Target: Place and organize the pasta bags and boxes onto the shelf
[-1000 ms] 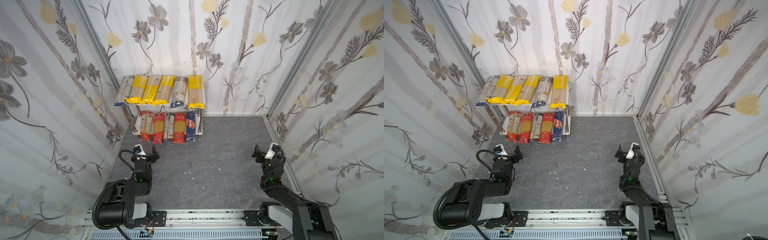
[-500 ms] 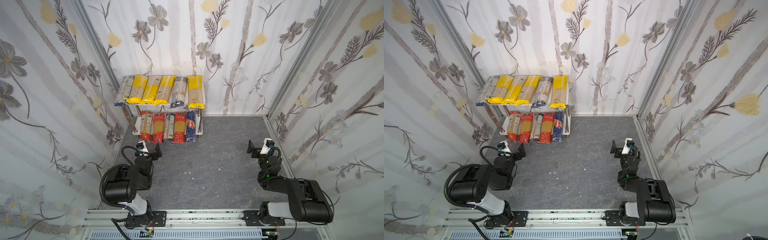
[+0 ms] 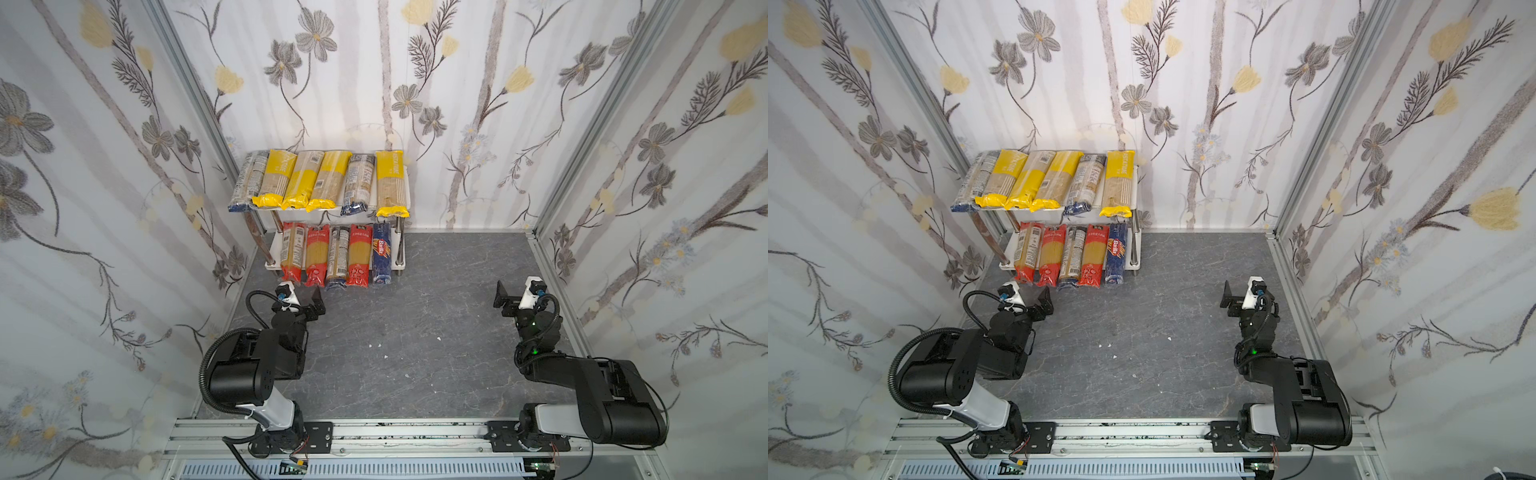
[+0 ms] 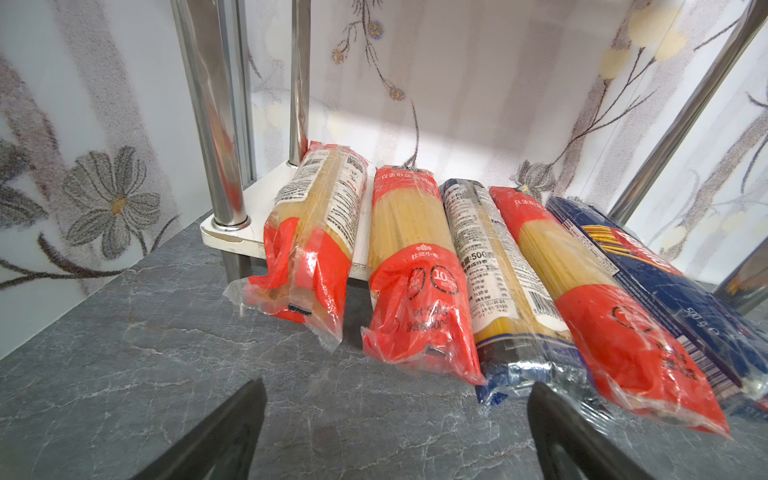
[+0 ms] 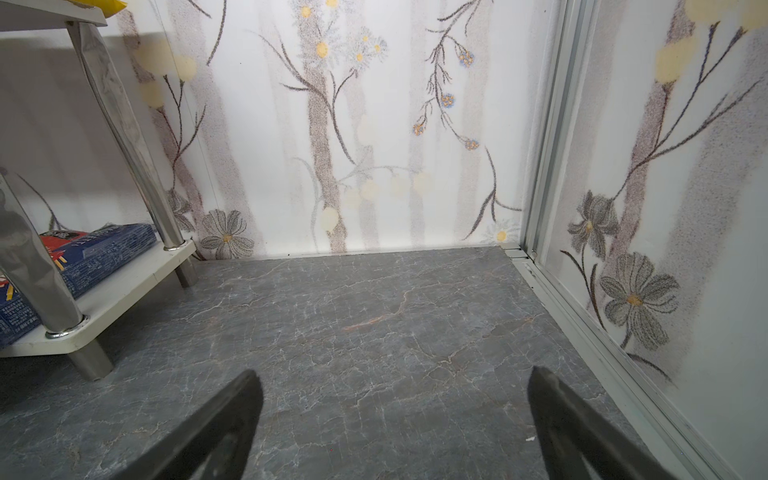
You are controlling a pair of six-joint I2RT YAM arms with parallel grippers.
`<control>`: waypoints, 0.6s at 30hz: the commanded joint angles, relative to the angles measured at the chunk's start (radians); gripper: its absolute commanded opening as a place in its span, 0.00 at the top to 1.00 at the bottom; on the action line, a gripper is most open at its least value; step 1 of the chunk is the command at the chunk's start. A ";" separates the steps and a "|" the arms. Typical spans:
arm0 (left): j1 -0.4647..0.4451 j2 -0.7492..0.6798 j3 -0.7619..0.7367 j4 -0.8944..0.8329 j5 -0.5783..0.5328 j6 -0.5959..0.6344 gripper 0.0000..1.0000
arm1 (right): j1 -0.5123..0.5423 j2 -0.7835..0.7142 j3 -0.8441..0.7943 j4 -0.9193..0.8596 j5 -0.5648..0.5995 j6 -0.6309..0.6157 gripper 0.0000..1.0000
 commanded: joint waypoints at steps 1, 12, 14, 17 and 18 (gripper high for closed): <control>0.001 -0.003 0.004 0.016 0.021 0.023 0.00 | 0.002 -0.002 0.002 0.030 0.013 -0.022 0.00; 0.002 -0.002 0.003 0.015 0.058 0.036 0.00 | 0.002 -0.002 0.002 0.030 0.013 -0.022 0.00; 0.003 -0.003 0.005 0.015 0.056 0.036 0.00 | 0.002 -0.002 0.002 0.031 0.013 -0.023 0.00; 0.002 -0.002 0.006 0.014 0.064 0.039 0.00 | 0.002 -0.002 0.004 0.030 0.013 -0.021 0.00; 0.003 -0.002 0.006 0.014 0.063 0.040 0.00 | 0.002 -0.002 0.002 0.030 0.014 -0.022 0.00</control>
